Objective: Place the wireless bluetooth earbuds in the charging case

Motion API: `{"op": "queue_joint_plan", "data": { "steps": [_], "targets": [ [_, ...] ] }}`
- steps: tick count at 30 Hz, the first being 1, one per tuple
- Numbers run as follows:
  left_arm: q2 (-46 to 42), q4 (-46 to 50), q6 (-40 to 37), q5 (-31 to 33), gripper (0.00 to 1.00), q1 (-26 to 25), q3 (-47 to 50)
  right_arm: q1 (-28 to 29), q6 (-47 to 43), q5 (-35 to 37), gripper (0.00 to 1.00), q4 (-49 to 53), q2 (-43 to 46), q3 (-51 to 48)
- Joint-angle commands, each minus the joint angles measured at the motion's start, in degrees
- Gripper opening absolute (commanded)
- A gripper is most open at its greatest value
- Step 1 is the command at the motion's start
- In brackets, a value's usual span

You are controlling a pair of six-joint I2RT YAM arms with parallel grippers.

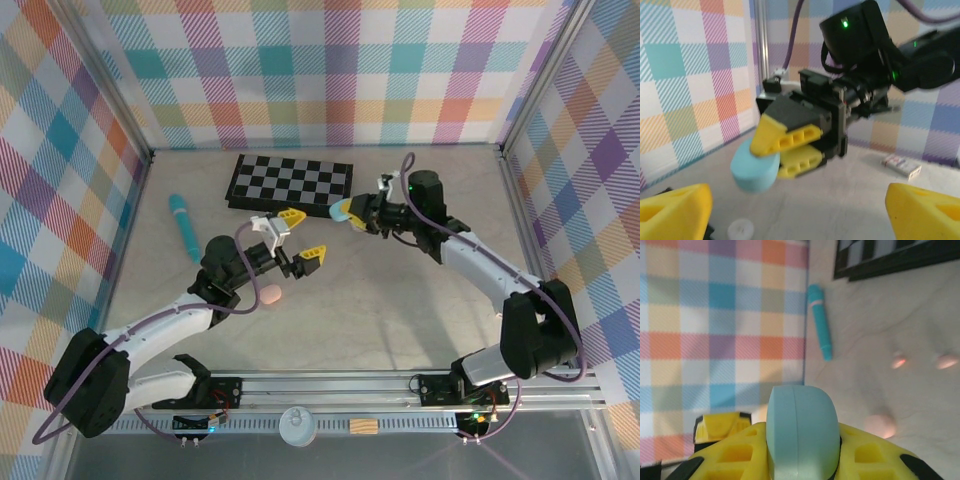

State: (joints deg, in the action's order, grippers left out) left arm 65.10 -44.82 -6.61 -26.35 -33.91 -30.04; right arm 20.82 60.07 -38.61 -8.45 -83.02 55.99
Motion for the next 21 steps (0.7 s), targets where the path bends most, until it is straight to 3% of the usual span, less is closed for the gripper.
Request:
{"op": "queue_joint_plan", "data": {
  "steps": [1,10,21],
  "targets": [
    [-0.87,9.8,-4.61,2.51,0.94,-0.62,0.69,-4.37,-5.85,1.74,0.18,3.93,-2.83,-0.53],
    [-0.54,22.29,-11.22,3.69,1.0,-1.68,-1.33,-11.7,-11.71,3.02,0.19,9.44,-17.56,4.58],
    [-0.24,22.94,-10.39,4.6,1.0,-1.95,-0.59,-13.26,-15.9,6.09,0.22,13.76,-26.05,6.98]
  ]
}}
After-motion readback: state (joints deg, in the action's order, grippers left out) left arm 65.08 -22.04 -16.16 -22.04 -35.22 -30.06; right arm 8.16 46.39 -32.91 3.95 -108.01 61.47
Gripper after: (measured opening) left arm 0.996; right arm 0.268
